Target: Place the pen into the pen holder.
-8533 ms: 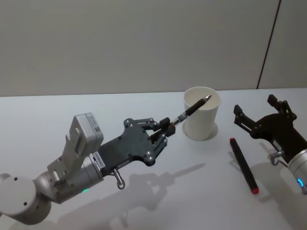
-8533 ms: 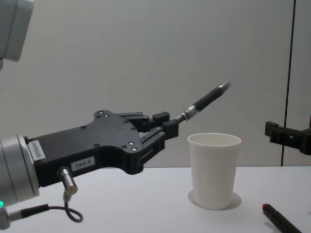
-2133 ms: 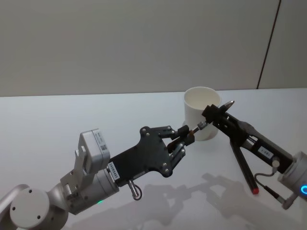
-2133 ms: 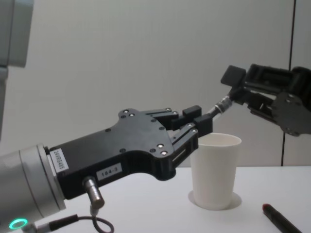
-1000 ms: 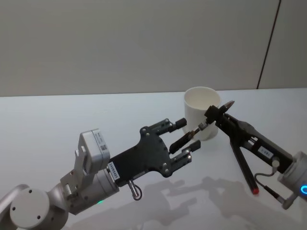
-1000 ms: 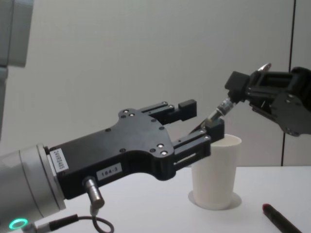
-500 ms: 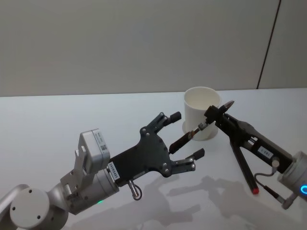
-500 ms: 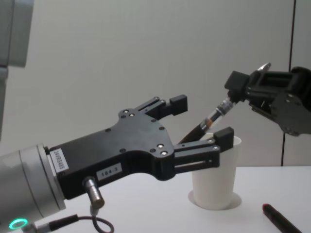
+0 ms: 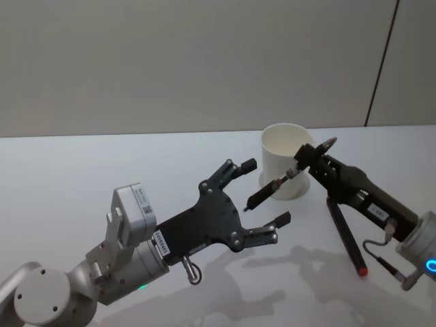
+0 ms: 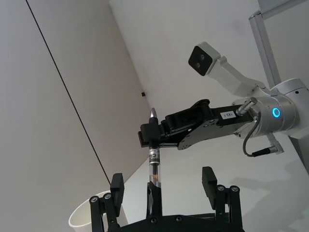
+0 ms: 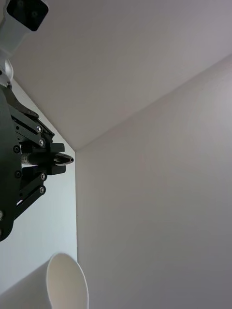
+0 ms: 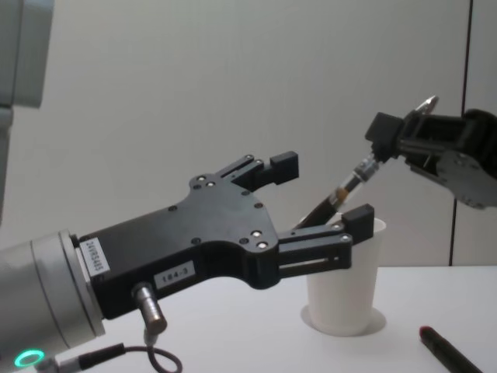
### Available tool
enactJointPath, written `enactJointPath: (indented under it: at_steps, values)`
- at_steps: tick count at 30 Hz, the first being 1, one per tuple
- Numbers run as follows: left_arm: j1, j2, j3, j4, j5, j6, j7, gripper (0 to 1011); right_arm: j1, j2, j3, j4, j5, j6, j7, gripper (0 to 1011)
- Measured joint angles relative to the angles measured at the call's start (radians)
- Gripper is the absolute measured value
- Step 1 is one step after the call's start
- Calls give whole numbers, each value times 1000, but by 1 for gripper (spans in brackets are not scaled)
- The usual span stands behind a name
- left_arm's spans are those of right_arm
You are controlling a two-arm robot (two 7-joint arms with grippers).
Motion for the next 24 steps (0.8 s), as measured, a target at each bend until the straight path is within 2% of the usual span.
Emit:
enactJointPath:
  at_steps: [11, 19, 20, 22, 24]
  values:
    - [0, 0, 0, 0, 0, 0, 0, 1001, 14, -3, 3, 14, -95, -103, -52, 130]
    - [0, 0, 0, 0, 0, 0, 0, 1001, 33, -16, 4, 28, -200, -204, -87, 130]
    - [0, 0, 0, 0, 0, 0, 0, 1001, 38, -19, 4, 32, -223, -224, -94, 130]
    - [0, 0, 0, 0, 0, 0, 0, 1001, 40, -21, 4, 33, -234, -233, -97, 130]
    - [0, 0, 0, 0, 0, 0, 0, 1001, 50, -27, 2, 39, -284, -269, -110, 130]
